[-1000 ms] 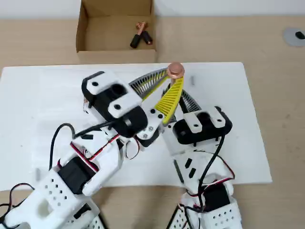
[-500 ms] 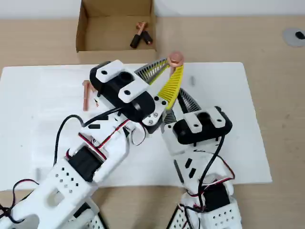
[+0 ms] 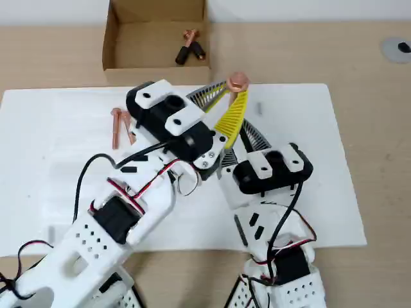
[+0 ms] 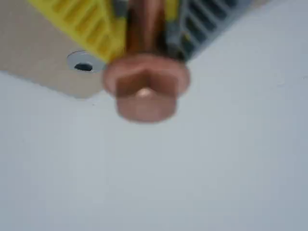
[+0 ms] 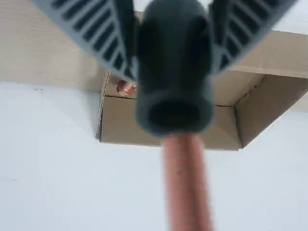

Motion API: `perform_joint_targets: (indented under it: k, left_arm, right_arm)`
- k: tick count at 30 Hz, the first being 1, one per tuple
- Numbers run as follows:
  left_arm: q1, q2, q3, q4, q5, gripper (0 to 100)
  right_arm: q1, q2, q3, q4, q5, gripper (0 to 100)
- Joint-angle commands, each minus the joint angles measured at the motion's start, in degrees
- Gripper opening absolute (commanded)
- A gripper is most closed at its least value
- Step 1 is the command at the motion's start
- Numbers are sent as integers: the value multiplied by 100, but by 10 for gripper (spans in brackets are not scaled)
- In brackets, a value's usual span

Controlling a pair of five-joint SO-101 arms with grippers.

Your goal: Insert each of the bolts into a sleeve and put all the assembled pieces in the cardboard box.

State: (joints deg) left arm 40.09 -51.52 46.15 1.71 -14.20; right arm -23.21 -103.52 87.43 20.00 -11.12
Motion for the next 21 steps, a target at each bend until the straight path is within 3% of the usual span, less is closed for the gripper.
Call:
perform_joint_targets:
  k: [1,15,21]
  left_arm:
    - [-70,4,44,-35,9,5]
    - [176,-40,123,9,0,5]
    - [220,-48,70,844,9,5]
  right_arm:
    - [66,-655,-198,-149,-44,9]
    - [75,-655,-198,-149,-44,9]
    - [84,-655,-198,-149,-44,9]
